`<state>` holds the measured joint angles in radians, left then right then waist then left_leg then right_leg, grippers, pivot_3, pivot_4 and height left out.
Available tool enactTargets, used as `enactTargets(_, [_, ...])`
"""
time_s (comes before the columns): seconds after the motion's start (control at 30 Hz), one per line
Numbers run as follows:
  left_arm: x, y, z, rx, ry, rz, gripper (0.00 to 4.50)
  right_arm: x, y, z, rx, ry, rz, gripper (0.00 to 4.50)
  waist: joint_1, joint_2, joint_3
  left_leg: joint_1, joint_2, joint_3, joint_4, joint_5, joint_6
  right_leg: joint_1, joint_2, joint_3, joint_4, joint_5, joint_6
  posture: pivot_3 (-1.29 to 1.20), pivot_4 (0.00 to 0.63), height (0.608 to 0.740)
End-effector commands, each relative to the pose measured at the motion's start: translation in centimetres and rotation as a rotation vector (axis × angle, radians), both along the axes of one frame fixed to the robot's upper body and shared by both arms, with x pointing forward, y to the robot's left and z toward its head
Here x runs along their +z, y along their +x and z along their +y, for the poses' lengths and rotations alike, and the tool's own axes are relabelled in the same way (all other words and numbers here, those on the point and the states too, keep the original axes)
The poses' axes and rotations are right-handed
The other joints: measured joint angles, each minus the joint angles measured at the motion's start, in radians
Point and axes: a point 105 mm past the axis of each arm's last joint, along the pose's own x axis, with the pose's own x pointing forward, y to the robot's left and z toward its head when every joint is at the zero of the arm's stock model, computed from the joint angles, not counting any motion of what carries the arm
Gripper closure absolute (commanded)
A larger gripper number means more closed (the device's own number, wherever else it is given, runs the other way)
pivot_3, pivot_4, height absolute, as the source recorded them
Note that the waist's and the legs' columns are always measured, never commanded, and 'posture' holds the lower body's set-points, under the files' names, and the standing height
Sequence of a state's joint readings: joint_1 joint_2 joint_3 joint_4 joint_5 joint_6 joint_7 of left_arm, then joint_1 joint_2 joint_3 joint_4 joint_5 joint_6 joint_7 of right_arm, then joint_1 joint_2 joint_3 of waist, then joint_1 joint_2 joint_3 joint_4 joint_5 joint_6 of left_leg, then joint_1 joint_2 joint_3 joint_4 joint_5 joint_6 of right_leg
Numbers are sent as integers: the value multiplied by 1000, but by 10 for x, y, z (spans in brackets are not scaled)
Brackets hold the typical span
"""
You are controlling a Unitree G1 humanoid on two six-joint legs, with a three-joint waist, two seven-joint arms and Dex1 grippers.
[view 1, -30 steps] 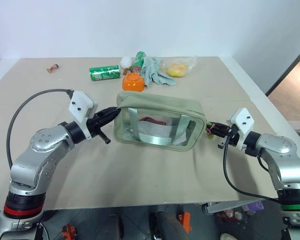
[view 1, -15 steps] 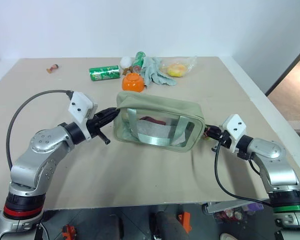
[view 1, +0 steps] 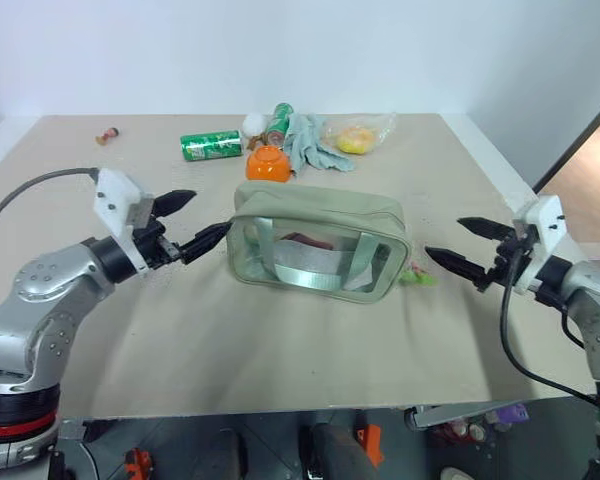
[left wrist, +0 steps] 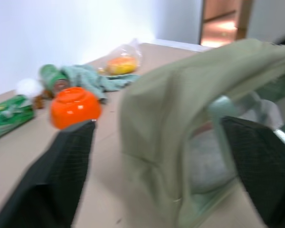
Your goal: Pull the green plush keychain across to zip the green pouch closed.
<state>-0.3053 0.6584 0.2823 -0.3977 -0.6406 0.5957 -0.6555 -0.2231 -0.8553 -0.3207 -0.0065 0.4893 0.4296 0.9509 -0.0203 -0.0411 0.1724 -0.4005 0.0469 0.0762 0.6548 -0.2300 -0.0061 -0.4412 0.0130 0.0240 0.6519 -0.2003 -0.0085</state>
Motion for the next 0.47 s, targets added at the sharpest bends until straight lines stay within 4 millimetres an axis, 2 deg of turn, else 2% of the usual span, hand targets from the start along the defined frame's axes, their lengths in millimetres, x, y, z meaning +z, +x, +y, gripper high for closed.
enactTargets(0.03, [-10, -5, 25, 93, 17, 21, 10, -2, -23, -1, 47, -29, 34, 0, -1, 0, 0, 0, 0, 0, 0, 0, 0, 0, 0, 0, 0, 0, 0, 0, 150, 740])
enactTargets(0.17, [-44, -12, 33, 166, 70, 83, 10, -24, -44, 20, 131, -49, 81, 0, -3, 0, 0, 2, 2, 1, -1, 0, 0, 0, -1, 1, 0, 0, 0, 0, 150, 740])
enactTargets(0.23, [-67, -20, 25, 174, 114, 111, 10, -35, -52, 39, 187, -57, 65, 0, -3, 0, -1, 3, 2, 1, 0, 0, 0, 1, -1, 1, 0, 0, 0, 0, 150, 740])
enactTargets(0.3, [-85, -25, 18, 185, 152, 148, 10, -39, -55, 50, 218, -54, 43, 0, -2, -1, -1, 6, 3, 1, 0, 0, 0, 3, -1, 1, 0, 0, -1, 0, 150, 740])
enactTargets(0.47, [-94, -30, -2, 181, 173, 116, 10, -42, -53, 70, 253, -41, -7, 0, 1, -2, -1, 6, 1, 1, 0, 1, 1, 3, -1, 1, 0, -1, -5, 0, 150, 740])
